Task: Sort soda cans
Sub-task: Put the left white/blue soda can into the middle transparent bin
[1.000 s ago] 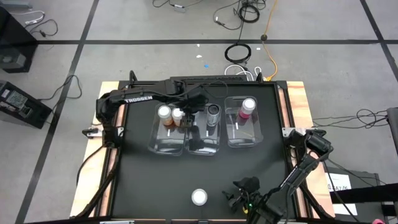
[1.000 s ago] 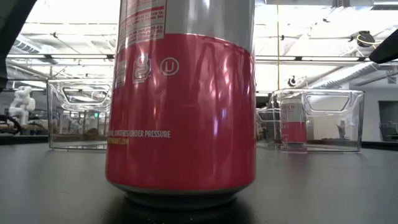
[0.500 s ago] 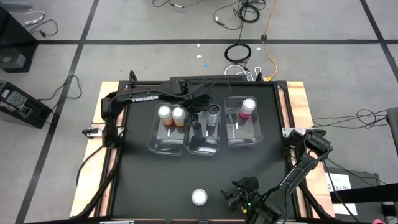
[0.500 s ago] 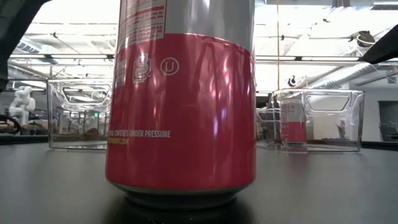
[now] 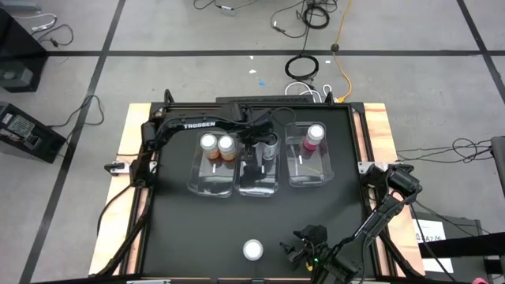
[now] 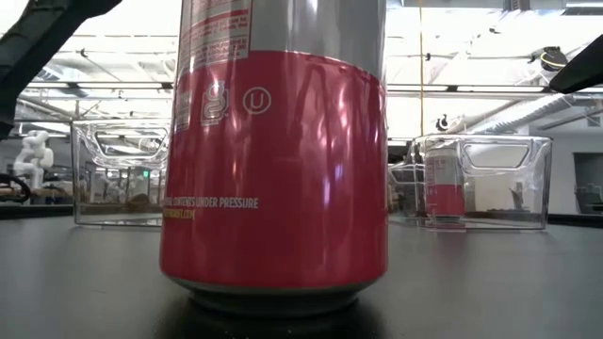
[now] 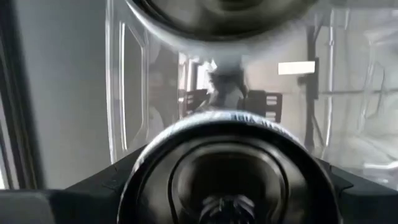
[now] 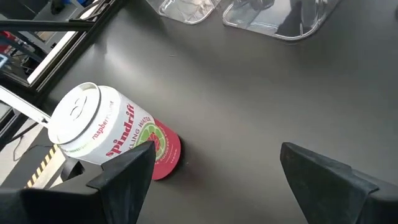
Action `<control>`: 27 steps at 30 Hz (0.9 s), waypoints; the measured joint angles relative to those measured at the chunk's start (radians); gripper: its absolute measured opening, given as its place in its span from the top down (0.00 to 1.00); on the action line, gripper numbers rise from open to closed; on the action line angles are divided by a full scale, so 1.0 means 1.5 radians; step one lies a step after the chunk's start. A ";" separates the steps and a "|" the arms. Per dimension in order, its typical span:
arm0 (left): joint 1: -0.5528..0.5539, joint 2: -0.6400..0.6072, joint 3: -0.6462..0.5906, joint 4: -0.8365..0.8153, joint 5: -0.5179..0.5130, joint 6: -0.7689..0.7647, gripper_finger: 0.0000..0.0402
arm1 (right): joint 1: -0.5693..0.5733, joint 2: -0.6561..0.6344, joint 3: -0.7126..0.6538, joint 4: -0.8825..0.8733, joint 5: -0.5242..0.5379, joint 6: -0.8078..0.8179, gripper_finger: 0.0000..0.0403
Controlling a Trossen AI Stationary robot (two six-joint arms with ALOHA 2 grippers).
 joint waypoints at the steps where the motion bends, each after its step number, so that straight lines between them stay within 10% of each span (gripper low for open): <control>1: 0.000 0.002 0.000 0.006 0.000 0.000 0.29 | 0.000 0.000 0.000 0.000 0.000 0.000 0.16; 27: -0.006 0.006 0.000 0.034 -0.014 -0.035 0.29 | 0.000 0.000 0.000 0.003 0.000 -0.001 0.16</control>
